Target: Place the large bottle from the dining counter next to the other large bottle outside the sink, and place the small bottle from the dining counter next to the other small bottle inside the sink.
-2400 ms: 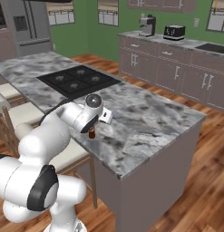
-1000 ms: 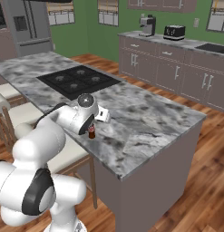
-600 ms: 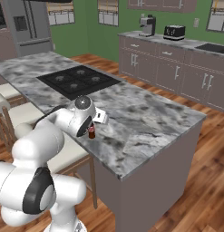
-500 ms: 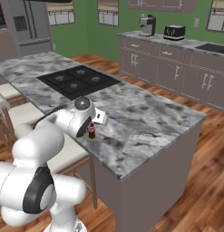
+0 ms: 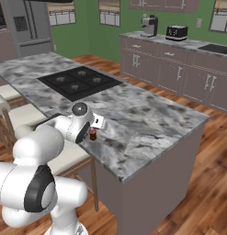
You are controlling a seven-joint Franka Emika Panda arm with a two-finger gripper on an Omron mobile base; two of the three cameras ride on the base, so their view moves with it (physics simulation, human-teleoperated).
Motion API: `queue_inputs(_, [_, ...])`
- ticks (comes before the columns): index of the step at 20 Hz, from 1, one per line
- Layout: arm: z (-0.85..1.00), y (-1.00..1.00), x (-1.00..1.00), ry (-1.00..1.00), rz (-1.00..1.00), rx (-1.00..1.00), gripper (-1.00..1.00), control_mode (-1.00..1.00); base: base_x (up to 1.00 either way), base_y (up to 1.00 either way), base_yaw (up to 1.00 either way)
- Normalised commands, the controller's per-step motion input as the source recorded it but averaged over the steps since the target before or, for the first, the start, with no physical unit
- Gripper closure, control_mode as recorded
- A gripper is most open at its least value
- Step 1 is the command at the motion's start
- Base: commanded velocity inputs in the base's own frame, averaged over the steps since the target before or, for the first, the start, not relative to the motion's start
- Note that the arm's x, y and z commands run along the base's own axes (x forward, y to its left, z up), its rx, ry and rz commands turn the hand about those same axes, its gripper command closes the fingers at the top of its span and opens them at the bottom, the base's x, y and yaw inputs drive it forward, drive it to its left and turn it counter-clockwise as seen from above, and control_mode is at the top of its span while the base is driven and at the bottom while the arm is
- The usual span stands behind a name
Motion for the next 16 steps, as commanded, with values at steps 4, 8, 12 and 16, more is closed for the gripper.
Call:
queue_inputs(4, [-0.12,0.10,0.00,0.00,0.00,-0.07,-1.00,-1.00,0.00,0.00,0.00])
queue_inputs(8, [-0.04,0.05,0.00,0.00,0.00,-0.07,-1.00,-1.00,0.00,0.00,0.00])
queue_inputs(12, [0.00,0.00,0.00,0.00,0.00,-0.02,-1.00,-1.00,0.00,0.00,0.00])
queue_inputs(16, [0.00,0.00,0.01,0.00,0.00,0.00,-1.00,-1.00,0.00,0.00,0.00])
